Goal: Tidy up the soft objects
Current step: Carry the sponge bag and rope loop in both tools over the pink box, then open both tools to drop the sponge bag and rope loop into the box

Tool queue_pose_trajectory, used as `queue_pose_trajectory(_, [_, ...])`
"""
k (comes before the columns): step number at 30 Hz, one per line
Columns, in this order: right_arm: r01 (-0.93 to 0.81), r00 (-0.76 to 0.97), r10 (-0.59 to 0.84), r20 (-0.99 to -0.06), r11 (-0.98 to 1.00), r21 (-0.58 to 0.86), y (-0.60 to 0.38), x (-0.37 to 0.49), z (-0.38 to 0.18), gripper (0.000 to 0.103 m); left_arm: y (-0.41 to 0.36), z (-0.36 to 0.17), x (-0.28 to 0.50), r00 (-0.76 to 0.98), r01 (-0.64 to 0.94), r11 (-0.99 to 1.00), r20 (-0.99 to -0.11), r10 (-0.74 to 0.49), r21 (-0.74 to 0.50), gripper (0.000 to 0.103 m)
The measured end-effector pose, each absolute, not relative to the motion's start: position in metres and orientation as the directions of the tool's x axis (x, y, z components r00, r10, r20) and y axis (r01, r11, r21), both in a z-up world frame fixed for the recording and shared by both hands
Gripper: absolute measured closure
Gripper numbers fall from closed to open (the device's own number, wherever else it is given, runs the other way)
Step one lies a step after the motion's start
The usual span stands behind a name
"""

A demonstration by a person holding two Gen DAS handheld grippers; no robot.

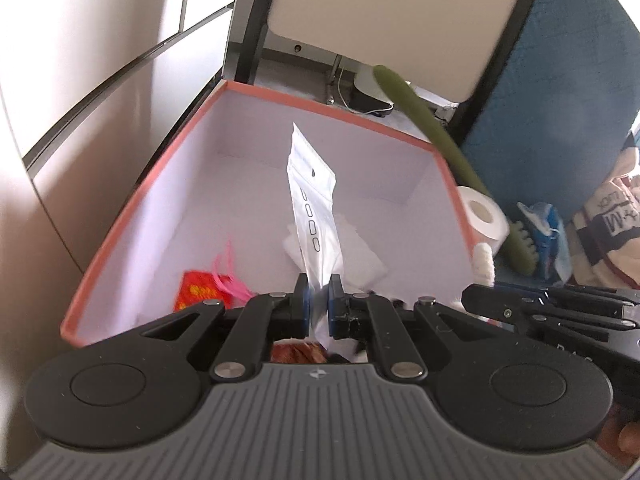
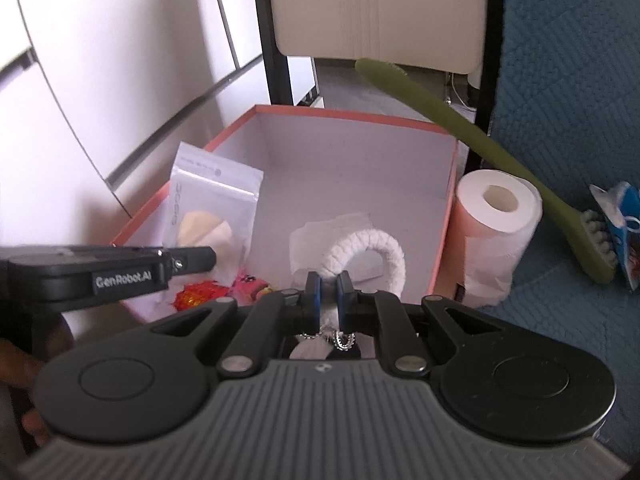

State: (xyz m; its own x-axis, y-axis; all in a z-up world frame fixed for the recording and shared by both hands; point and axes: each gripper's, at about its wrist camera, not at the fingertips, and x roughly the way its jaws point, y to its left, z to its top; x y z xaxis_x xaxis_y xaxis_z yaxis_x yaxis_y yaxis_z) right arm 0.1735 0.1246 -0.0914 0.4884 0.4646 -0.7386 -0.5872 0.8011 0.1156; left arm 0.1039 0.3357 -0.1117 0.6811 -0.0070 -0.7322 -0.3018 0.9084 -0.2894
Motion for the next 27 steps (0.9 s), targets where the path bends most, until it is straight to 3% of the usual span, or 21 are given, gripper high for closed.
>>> queue_pose_trajectory(18, [-0.588,0.446,0.429,-0.786,0.802,0.104,0.177,0.209,-0.126,0.089,0.384,-0.146,0.129,0.647,-0.325,0.880,-0.760,-0.060,-0.346,0.093])
queue_pose_trajectory(20, [-0.583,0.428,0.434,-0.793,0.803,0.125,0.177,0.211,-0.125,0.086,0.383,-0.144,0.129,0.642,-0.328,0.885,-0.765,-0.048,-0.330,0.090])
queue_pose_trajectory(21, [-0.581,0.422,0.435,-0.795,0.803,0.131,0.175,0.213,-0.125,0.084,0.383,-0.142,0.129,0.628,-0.336,0.888,-0.777,-0.038,-0.315,0.084])
queue_pose_trajectory(23, [-0.585,0.417,0.444,-0.793,0.799,0.140,0.174,0.212,-0.123,0.061,0.380,-0.138,0.127,0.628,-0.346,0.890,-0.778,-0.016,-0.298,0.066])
queue_pose_trajectory(24, [-0.586,0.419,0.454,-0.786,0.797,0.148,0.172,0.210,-0.120,0.058,0.379,-0.135,0.125,0.632,-0.345,0.892,-0.775,-0.007,-0.290,0.062])
queue_pose_trajectory(27, [-0.587,0.428,0.474,-0.770,0.793,0.162,0.166,0.204,-0.111,0.058,0.376,-0.125,0.119,0.648,-0.342,0.896,-0.762,0.005,-0.285,0.062])
